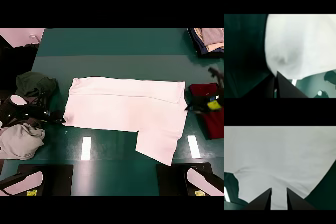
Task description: Fold the shirts.
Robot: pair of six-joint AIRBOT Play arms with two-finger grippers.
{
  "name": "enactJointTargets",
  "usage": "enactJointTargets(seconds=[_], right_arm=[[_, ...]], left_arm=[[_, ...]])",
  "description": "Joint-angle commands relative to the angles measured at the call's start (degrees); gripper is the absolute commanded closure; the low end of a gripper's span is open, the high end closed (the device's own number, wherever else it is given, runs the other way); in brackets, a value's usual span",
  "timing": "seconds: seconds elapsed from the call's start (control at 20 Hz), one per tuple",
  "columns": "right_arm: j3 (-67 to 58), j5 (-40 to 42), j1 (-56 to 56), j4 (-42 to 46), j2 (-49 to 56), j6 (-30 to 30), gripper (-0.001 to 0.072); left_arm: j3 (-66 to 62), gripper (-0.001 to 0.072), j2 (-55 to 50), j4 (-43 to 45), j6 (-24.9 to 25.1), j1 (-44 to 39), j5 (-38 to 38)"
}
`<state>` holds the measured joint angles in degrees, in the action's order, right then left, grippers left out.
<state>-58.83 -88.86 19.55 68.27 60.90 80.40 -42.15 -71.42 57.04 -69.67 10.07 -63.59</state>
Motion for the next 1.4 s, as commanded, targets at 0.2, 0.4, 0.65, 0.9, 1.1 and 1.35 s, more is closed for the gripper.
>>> enactJointTargets(seconds=[0.2,0.4,0.65,0.9,1.1,1.35], right_arm=[[25.9,2.5,13.7,0.6,-7.7,-1.5,0.0274],[32.9,6.5,12.7,-0.2,-8.3,-2.5,0.0274],[33.7,12.2,6.0,-1.1,-6.2,-2.4,0.0420],[28.7,10.0,5.0,2.3,-7.5,-2.4,0.0693],[23.3,1.8,5.0,7.3,-14.8,-2.2,0.0694],[21.4,-8.8,4.7,11.6,-25.6,0.1,0.0694]], left_arm=[[-2.6,0.0685,0.9,-0.8,0.3,0.0,-0.5],[-2.6,0.0684,0.9,-1.2,0.3,0.0,-0.5],[-2.6,0.0684,0.9,-1.7,0.3,0.0,-1.1],[-2.6,0.0685,1.0,-0.8,1.1,0.0,-2.4],[-2.5,0.0686,7.5,2.0,0.8,0.0,-6.7],[2.9,0.0686,24.6,7.9,-7.1,0.0,-16.9]])
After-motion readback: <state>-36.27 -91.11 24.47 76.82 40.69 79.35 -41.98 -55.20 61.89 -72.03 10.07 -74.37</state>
